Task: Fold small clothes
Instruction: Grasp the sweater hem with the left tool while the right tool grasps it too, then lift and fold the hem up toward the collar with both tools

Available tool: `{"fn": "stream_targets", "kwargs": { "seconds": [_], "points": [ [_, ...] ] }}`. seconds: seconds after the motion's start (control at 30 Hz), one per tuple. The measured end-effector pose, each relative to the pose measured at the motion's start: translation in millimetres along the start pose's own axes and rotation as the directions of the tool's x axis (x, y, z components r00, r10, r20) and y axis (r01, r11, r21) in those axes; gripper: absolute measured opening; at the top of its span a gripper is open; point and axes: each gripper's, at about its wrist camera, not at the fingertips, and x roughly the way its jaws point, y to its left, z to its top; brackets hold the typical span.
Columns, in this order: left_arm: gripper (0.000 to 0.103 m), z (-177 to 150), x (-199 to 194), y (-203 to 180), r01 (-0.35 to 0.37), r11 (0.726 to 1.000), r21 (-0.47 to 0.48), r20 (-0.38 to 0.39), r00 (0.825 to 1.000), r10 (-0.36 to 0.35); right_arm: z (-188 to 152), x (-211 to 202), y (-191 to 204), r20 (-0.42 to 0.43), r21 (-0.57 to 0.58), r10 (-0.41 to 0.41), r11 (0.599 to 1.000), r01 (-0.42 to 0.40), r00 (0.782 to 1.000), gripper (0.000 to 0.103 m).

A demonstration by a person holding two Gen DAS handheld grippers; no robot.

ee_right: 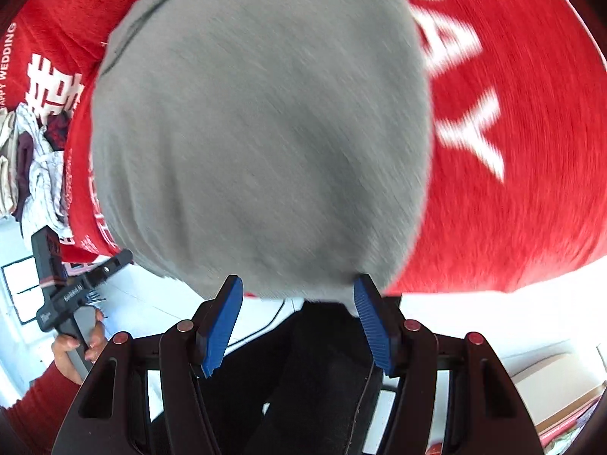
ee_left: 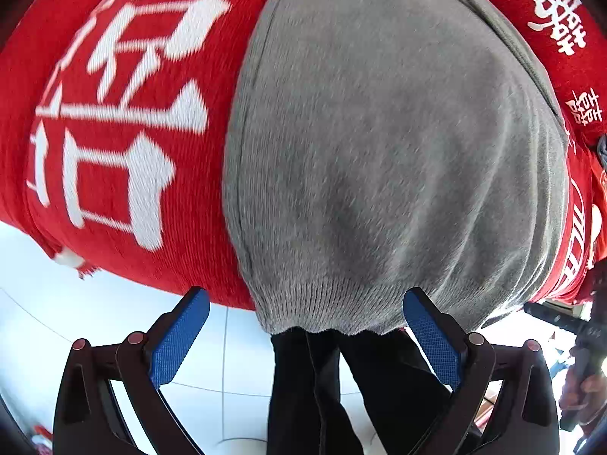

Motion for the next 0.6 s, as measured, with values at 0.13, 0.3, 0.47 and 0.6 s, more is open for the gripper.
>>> {"fn": "stream_targets", "kwargs": {
  "seconds": [0.13,0.3,0.47,0.6],
  "points": [
    [0.102,-8.9,13.4,-3.6,0.036,0.999,-0.016,-0.002,0.999,-0.036,-9.1,14.6,-18.1,-0.014,0.014,-0.011,1.0,0.011,1.0,0.065],
    [0.088,-16.4,22.1,-16.1,0.05,0.999,0.01,-0.006,0.999,-0.049,-9.6,26.8,-37.0,0.021,0.04,0.033,0.999,-0.034,0.999,0.065],
    [0.037,-23.7,20.1,-21.1,0.058,0.998,0.01,-0.006,0.998,-0.058,-18.6,30.8,-46.3,0.009,0.103,0.162,0.981,-0.162,0.987,0.029],
    [0.014,-22.0,0.8,-24.3,0.136,0.991,0.019,-0.011,0.991,-0.136,-25.6,15.4,-47.8,0.043,0.144,0.276,0.949,-0.279,0.96,0.005]
  ]
}}
